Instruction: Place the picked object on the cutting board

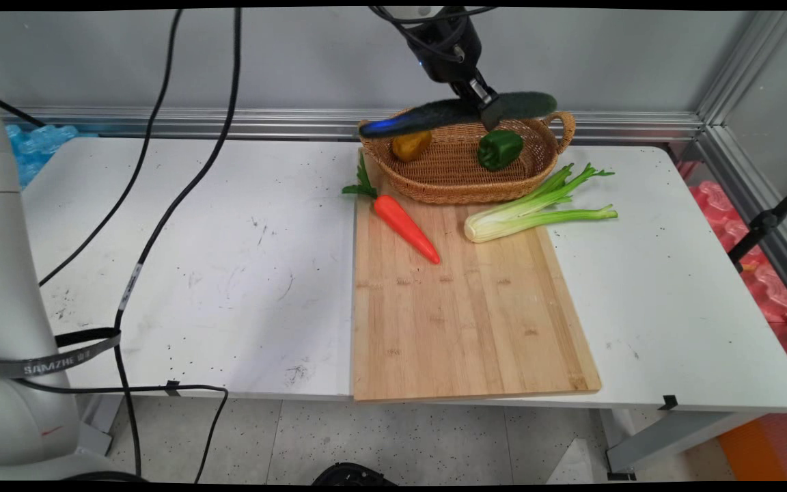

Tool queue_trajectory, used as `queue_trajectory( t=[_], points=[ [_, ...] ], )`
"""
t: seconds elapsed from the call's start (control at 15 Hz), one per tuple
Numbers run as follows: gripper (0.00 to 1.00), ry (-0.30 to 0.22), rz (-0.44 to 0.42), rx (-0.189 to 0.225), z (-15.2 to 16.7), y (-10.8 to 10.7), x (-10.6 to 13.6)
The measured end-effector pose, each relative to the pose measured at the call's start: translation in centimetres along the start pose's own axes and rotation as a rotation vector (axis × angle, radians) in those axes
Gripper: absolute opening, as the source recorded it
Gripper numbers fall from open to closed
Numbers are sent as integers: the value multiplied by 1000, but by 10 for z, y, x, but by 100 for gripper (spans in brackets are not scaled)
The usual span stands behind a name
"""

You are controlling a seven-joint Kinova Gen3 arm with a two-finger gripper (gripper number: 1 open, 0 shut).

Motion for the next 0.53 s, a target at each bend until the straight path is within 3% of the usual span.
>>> queue_trajectory(
  t=[0.53],
  points=[
    [0,-8,39,-88,-23,66,-37]
  ],
)
